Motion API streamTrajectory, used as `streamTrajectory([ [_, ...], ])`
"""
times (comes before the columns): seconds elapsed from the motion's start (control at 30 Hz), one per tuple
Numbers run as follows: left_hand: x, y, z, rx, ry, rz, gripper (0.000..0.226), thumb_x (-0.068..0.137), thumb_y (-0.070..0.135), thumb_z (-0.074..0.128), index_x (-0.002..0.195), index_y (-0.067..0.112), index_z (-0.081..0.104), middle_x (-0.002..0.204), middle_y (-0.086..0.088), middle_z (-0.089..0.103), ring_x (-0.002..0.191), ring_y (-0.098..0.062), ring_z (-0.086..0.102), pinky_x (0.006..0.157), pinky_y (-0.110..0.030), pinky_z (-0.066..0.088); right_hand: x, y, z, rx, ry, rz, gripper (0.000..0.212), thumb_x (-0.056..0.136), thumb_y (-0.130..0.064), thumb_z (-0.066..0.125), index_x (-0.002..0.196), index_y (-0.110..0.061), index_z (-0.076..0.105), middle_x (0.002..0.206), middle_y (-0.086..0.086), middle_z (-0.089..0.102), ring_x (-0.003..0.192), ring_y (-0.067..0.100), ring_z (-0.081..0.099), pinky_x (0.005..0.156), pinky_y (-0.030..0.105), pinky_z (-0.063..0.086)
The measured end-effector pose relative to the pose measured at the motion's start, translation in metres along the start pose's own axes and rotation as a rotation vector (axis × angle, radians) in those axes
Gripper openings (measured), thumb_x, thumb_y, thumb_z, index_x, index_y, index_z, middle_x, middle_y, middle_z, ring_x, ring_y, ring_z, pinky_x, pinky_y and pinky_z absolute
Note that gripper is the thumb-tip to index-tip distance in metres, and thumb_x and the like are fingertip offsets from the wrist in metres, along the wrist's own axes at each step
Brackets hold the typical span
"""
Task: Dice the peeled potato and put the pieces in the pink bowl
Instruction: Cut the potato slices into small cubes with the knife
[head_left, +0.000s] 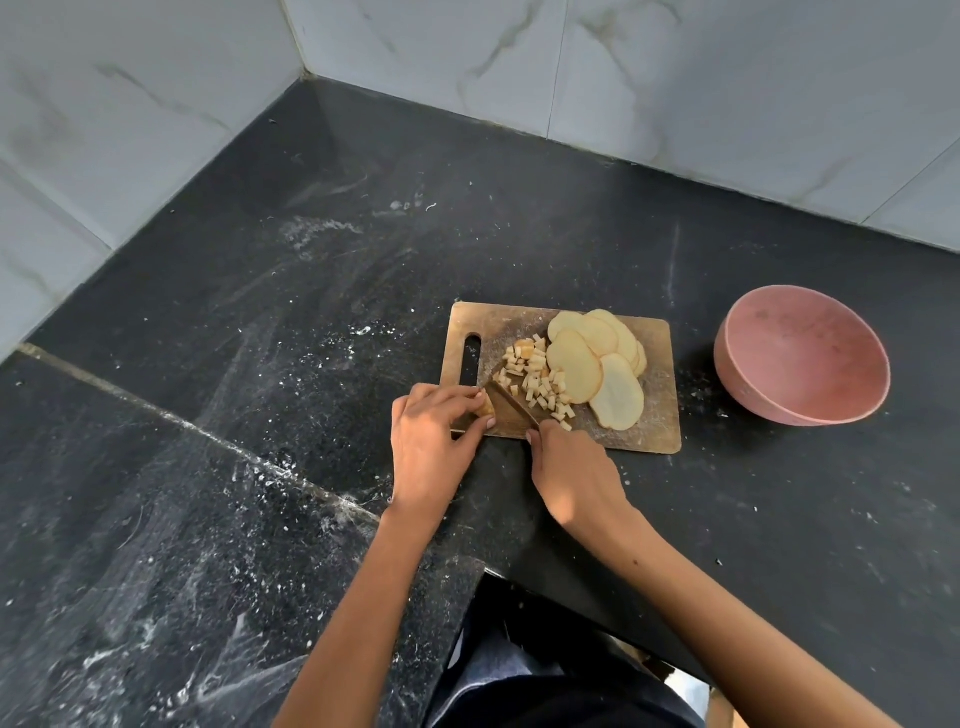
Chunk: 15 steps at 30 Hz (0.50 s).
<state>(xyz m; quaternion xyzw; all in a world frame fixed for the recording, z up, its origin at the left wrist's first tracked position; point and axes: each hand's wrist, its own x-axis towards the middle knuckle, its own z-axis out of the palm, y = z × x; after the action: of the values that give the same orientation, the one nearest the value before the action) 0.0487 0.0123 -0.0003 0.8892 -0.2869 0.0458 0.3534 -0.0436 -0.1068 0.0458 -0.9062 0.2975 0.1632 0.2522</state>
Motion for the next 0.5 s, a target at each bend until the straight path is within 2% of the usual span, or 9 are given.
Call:
streamTrajectory([
  [0.1,-0.003,0.001,0.001,0.014,0.003,-0.009,0.023,0.069,0.022,0.085,0.090,0.018,0.078,0.100,0.010,0.072,0.094,-0.013,0.056,0.083,-0.021,0.027,0.002,0.005,-0.001,0.032,-0.003,0.021,0.030,0.104,-0.032,0.029,0.098,-0.012,0.051,0.096,0.011,0.061,0.094,0.033,0.058,0.068,0.034,0.037],
  [0.2,0.000,0.004,0.002,-0.016,0.017,-0.037,0.020,0.067,0.020,0.086,0.085,0.018,0.077,0.095,0.009,0.072,0.092,-0.013,0.055,0.082,-0.018,0.026,-0.001,0.014,-0.005,0.072,0.003,-0.004,0.031,0.104,-0.034,0.030,0.086,-0.015,0.047,0.080,0.003,0.055,0.085,0.029,0.058,0.067,0.034,0.037],
  [0.33,0.004,0.007,0.009,-0.060,0.019,-0.059,0.018,0.066,0.021,0.086,0.082,0.018,0.078,0.090,0.008,0.073,0.088,-0.013,0.058,0.079,-0.021,0.030,-0.004,0.015,-0.009,0.098,0.040,-0.076,0.036,0.103,-0.037,0.028,0.082,-0.015,0.048,0.070,0.000,0.051,0.073,0.024,0.052,0.064,0.034,0.036],
  [0.5,0.000,0.010,0.013,-0.096,0.076,-0.063,0.014,0.070,0.023,0.084,0.082,0.018,0.078,0.086,0.007,0.074,0.084,-0.012,0.060,0.079,-0.023,0.032,-0.005,0.005,-0.006,0.079,0.055,-0.104,0.035,0.103,-0.038,0.028,0.083,-0.016,0.045,0.071,0.000,0.049,0.071,0.023,0.049,0.064,0.033,0.037],
])
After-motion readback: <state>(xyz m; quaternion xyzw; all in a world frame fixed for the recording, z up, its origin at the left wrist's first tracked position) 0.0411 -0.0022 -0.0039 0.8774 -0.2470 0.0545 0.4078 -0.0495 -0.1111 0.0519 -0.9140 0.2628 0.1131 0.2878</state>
